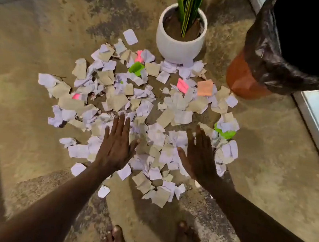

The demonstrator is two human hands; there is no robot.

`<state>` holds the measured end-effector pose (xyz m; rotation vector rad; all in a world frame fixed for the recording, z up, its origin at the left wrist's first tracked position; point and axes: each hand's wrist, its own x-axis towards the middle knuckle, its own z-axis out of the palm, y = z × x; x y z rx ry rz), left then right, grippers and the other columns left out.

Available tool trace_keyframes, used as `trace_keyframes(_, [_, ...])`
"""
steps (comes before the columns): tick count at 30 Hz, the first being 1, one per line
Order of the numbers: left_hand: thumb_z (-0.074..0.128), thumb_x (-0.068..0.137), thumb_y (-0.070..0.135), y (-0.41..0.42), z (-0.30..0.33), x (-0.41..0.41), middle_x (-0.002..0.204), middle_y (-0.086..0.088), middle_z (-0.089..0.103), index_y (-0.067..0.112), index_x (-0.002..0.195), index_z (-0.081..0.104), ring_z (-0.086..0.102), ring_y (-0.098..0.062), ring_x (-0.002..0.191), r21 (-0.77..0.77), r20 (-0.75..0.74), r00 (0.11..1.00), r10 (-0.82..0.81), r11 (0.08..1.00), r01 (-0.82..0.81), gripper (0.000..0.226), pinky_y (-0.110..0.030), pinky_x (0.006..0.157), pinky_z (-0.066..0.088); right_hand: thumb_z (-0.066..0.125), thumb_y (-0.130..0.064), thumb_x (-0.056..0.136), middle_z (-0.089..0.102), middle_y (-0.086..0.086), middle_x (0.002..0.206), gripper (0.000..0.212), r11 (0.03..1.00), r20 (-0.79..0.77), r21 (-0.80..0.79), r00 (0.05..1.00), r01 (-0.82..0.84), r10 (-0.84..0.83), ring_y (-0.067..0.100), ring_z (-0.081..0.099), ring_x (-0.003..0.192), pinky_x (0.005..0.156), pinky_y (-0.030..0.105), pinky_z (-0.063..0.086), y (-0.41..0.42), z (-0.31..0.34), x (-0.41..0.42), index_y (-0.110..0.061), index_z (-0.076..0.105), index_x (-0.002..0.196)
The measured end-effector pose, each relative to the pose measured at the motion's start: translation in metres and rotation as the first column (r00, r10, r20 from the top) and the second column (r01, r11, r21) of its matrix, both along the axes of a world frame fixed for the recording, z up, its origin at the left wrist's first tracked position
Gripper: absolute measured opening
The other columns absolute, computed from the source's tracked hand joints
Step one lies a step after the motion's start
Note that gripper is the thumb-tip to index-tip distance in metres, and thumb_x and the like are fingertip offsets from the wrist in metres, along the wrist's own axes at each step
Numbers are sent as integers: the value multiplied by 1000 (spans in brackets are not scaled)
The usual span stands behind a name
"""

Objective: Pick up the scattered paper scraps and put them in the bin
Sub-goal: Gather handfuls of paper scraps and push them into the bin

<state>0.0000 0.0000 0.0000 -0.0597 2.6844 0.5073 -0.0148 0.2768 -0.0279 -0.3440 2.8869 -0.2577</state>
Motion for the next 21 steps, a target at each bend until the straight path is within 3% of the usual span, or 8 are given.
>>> trace_keyframes(5, [11, 88, 76, 5, -71, -6, 160, -5, -24, 24, 154, -13, -21, -30, 147, -107, 46, 999, 30, 994, -25, 87, -67, 115, 1, 54, -46, 95, 21, 24, 160, 74, 999, 24, 30, 999, -26, 25, 43, 20, 148, 116, 55, 30, -16, -66, -25, -10, 27, 154])
trace_keyframes(11, [17, 76, 90, 7, -139, -8, 158, -4, -30, 32, 154, -12, -28, -43, 142, -114, 103, 993, 64, 992, -53, 101, -85, 98, 2, 36, -49, 100, 19, 25, 161, 62, 988, 22, 139, 997, -71, 68, 45, 23, 147, 115, 61, 24, -18, -134, -22, -19, 33, 154])
trace_keyframes(15, [24, 82, 84, 13, -158, 4, 162, -13, -17, 25, 156, -5, -18, -49, 143, -194, -7, 999, 38, 980, -39, 99, -87, 93, 6, 24, -47, 102, 17, 26, 161, 60, 991, -100, 113, 992, -70, 81, 42, 14, 150, 119, 58, 16, -16, -150, -13, -21, 31, 155])
trace_keyframes(21, [28, 82, 85, 16, -156, 2, 163, -14, -7, 25, 156, 2, -13, -48, 145, -220, -29, 997, 69, 973, -74, 99, -83, 97, 9, 39, -43, 97, 13, 24, 163, 63, 997, -62, 55, 997, -50, 53, 42, 11, 151, 120, 58, 14, -18, -143, -16, -22, 28, 156])
